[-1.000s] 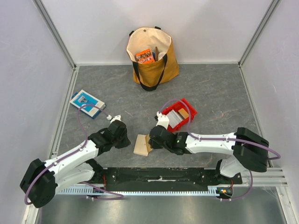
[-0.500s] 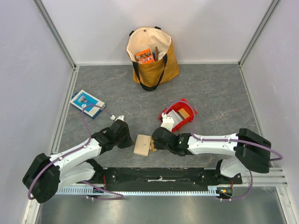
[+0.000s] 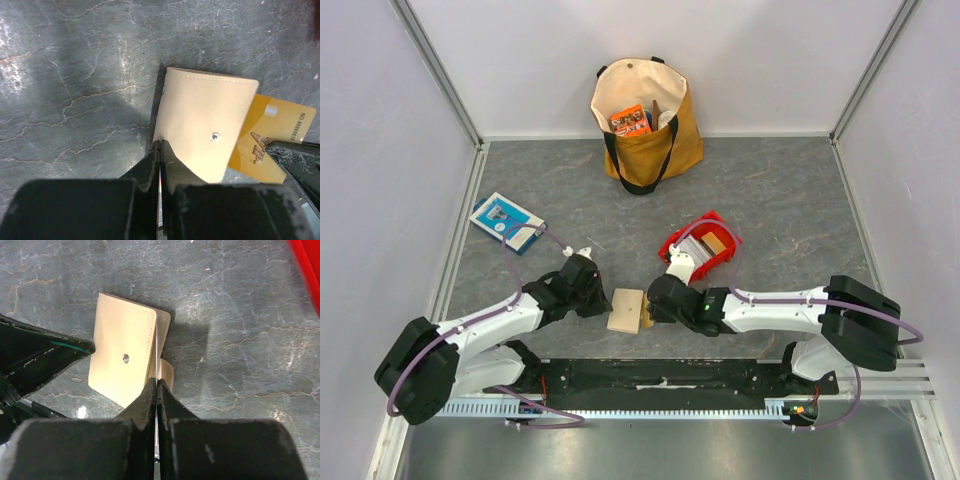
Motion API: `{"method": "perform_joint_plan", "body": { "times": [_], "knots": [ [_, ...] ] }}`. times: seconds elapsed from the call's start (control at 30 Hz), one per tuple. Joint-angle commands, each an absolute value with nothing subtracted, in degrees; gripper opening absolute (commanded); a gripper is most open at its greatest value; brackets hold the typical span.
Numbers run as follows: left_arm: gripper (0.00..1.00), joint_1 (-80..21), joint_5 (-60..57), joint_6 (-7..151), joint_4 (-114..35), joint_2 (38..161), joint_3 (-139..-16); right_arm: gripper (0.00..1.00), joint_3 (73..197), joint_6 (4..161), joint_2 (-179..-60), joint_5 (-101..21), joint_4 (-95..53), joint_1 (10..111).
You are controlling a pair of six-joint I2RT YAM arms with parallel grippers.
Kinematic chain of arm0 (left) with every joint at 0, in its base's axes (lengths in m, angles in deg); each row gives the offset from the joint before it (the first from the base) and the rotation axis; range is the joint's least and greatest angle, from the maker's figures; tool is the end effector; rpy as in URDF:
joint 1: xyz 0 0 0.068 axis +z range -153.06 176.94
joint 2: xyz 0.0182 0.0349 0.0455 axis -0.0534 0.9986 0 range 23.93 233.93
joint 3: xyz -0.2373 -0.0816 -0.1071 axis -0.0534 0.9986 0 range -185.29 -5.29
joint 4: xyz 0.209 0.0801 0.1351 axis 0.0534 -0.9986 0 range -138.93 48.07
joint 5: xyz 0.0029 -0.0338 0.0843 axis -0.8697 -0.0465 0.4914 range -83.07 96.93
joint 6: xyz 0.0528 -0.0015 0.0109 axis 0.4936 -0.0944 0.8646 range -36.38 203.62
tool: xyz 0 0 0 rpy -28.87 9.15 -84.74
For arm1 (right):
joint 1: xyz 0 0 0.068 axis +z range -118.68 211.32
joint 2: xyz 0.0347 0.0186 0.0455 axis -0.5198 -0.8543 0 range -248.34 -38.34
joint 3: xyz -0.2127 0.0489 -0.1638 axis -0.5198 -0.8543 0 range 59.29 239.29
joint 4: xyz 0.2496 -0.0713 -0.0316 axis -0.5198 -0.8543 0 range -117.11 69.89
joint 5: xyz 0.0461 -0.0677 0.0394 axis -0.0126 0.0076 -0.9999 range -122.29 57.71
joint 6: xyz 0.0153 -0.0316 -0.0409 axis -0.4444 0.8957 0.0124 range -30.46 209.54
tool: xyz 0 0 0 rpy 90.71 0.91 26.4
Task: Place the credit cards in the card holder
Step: Insert the credit card into the card holder.
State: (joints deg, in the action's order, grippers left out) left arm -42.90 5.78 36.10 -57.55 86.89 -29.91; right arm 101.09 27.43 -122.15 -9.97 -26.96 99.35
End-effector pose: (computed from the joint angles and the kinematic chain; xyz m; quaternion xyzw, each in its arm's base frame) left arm 0.1483 -0.1247 0.1551 -0.0606 0.9490 -0.2205 0.2171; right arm 0.1187 0.2584 0.1761 0.0205 0.9208 0.2362 0.3096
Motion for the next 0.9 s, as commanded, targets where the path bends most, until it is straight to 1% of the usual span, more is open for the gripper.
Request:
{"method": "perform_joint_plan", "body": {
  "times": [0.0,0.27,0.47,0.57,0.7,0.77,0.8,0.83,0.87],
  "knots": [
    [0.02,-42.7,4.1,37.4,-55.2,87.9,-28.9,0.00,100.9,25.5,-123.1,-11.5,-24.2,98.6],
    [0.02,-42.7,2.4,37.4,-53.5,88.9,-28.1,0.00,98.3,26.4,-119.1,-13.1,-17.9,98.2],
    [0.02,-42.9,-4.3,35.8,-45.5,90.7,-26.7,0.00,98.8,29.5,-116.2,-15.2,-14.9,98.2],
    [0.02,-42.8,-5.5,34.5,-43.1,90.8,-26.3,0.00,99.6,31.2,-116.6,-16.4,-14.1,98.2],
    [0.02,-42.9,-5.4,33.9,-42.4,90.4,-26.5,0.00,101.0,31.8,-120.2,-19.3,-13.6,98.4],
    [0.05,-42.8,-4.4,34.0,-43.6,89.8,-26.6,0.00,101.3,31.6,-121.7,-19.5,-12.6,99.0],
    [0.09,-42.8,-3.6,34.4,-45.1,89.1,-26.9,0.00,101.6,31.7,-122.4,-18.9,-12.8,99.4],
    [0.15,-42.7,-2.3,34.8,-47.1,88.4,-27.3,0.00,102.3,31.4,-123.3,-17.1,-13.9,100.0],
    [0.18,-42.7,-1.2,34.9,-48.8,87.5,-27.7,0.00,102.9,31.2,-124.2,-16.3,-14.8,100.2]
  ]
}}
